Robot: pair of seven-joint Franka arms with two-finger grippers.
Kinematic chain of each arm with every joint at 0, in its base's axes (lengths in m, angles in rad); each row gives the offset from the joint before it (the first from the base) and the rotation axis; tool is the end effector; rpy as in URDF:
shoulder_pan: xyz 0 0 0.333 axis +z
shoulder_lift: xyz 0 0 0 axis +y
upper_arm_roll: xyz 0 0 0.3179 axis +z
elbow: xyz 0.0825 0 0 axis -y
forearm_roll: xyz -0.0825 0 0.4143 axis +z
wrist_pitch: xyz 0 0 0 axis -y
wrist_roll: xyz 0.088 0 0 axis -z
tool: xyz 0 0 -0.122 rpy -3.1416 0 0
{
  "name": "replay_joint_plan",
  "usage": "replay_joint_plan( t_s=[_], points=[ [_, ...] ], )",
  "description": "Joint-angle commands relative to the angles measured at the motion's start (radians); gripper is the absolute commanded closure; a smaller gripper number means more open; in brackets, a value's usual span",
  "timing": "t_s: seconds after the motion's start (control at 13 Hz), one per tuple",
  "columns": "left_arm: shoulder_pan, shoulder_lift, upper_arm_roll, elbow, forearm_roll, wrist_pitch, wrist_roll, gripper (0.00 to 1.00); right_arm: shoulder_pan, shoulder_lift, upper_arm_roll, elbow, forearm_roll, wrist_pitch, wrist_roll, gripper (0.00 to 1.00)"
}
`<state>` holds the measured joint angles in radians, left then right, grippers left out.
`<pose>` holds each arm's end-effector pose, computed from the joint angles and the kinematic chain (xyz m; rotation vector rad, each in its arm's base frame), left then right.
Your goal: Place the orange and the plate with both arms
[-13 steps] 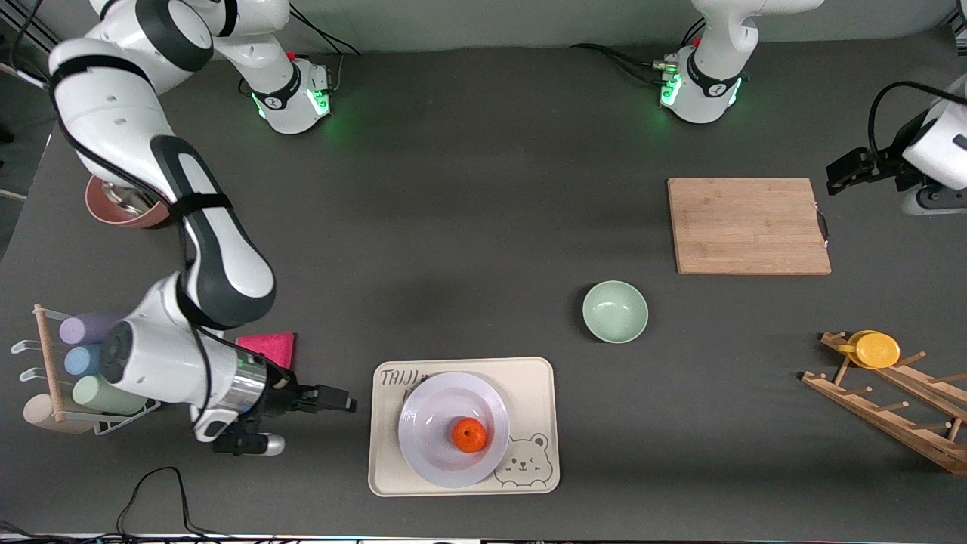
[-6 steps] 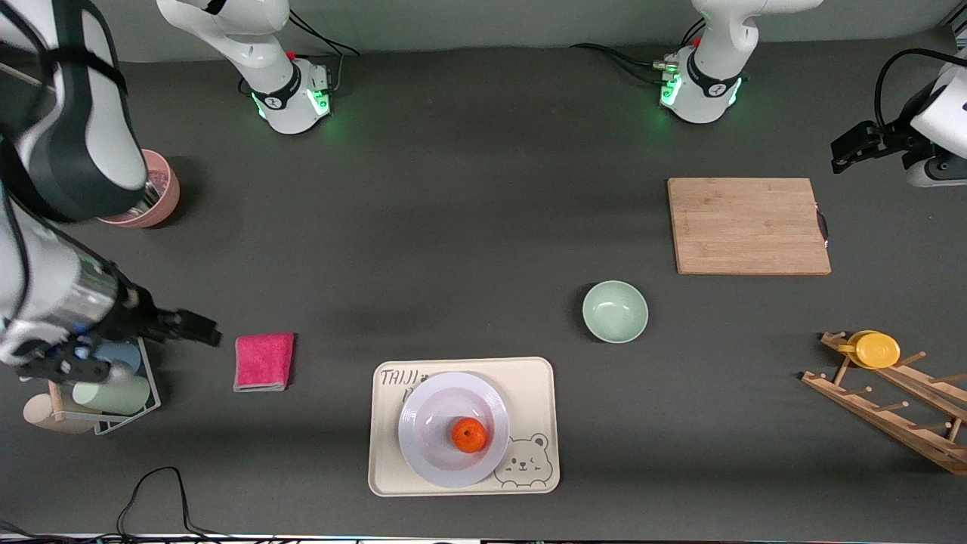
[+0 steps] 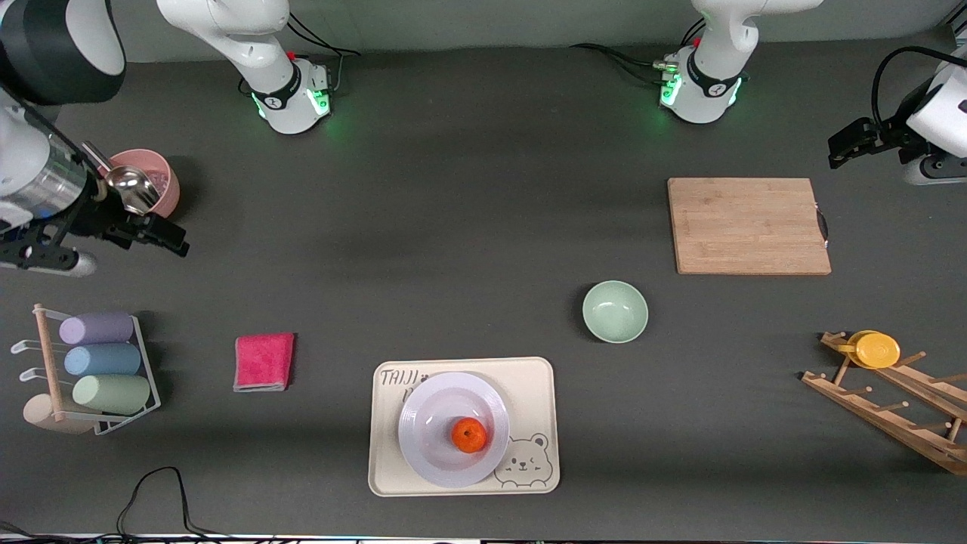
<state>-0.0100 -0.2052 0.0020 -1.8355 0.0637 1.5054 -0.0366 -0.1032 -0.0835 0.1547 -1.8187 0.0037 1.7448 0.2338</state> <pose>0.5066 0.0041 0.5870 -3.0694 -0.0441 0.1897 0.5664 0.0321 0.5485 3.1205 -0.2870 0.0154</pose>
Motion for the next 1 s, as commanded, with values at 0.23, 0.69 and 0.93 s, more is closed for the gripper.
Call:
replay_joint_plan(
  t_s=[0.23, 0.69, 0.93],
  points=[
    [-0.002, 0.016, -0.01, 0.055, -0.007, -0.062, -0.081, 0.0, 0.011, -0.102, -0.011, -0.042, -0.008, -0.099, -0.025, 0.0],
    [-0.013, 0.02, -0.007, 0.056, -0.012, -0.06, -0.077, 0.0, 0.01, -0.099, -0.006, -0.042, 0.094, -0.059, -0.048, 0.0],
    [-0.015, 0.018, -0.007, 0.056, -0.012, -0.065, -0.075, 0.0, 0.013, -0.095, -0.004, -0.051, 0.095, -0.05, -0.047, 0.0]
  ],
)
